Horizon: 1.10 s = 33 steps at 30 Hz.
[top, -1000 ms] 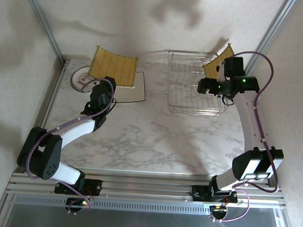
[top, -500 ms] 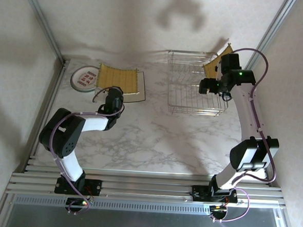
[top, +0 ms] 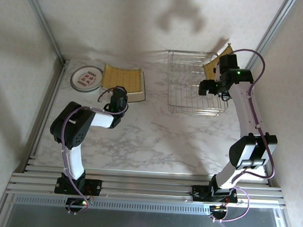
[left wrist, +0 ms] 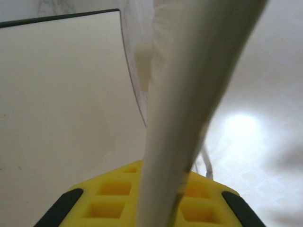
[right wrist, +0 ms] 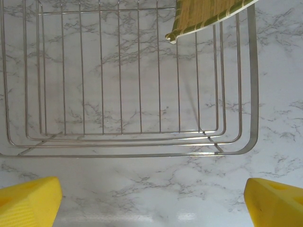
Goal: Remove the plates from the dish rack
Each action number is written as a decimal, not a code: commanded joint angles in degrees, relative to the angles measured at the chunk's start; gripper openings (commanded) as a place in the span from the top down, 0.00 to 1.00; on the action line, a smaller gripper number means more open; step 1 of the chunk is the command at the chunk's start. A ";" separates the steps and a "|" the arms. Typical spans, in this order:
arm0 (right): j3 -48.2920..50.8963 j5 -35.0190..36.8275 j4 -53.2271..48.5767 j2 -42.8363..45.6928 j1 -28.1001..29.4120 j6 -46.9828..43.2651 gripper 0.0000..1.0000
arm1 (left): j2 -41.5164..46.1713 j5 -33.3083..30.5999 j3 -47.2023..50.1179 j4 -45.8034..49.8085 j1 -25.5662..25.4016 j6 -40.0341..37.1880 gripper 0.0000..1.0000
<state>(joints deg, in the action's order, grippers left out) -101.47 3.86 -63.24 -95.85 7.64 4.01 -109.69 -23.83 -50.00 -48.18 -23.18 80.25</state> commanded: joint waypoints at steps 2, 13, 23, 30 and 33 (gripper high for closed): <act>-0.31 -0.37 0.09 -0.64 -0.35 -0.64 0.01 | -2.44 -1.21 -4.14 -5.11 -0.46 0.98 1.00; 0.92 -1.01 0.57 -0.03 -0.56 -0.75 0.01 | -6.57 -2.00 -7.39 -3.46 -1.34 -0.07 1.00; 1.27 -1.97 1.00 0.23 -0.76 -0.58 0.01 | -5.03 -7.06 -7.40 4.71 -2.62 1.19 0.90; 2.23 -2.41 1.51 0.72 -0.70 -0.49 0.01 | -5.26 -9.91 -7.27 7.75 -3.50 2.07 0.85; 2.48 -2.69 1.59 0.76 -0.84 -0.58 0.01 | -5.79 -10.30 -7.16 8.64 -3.63 2.97 0.83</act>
<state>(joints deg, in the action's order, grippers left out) -99.77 1.96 -62.17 -95.85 7.27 3.79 -116.42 -29.58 -56.05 -41.85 -26.55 82.37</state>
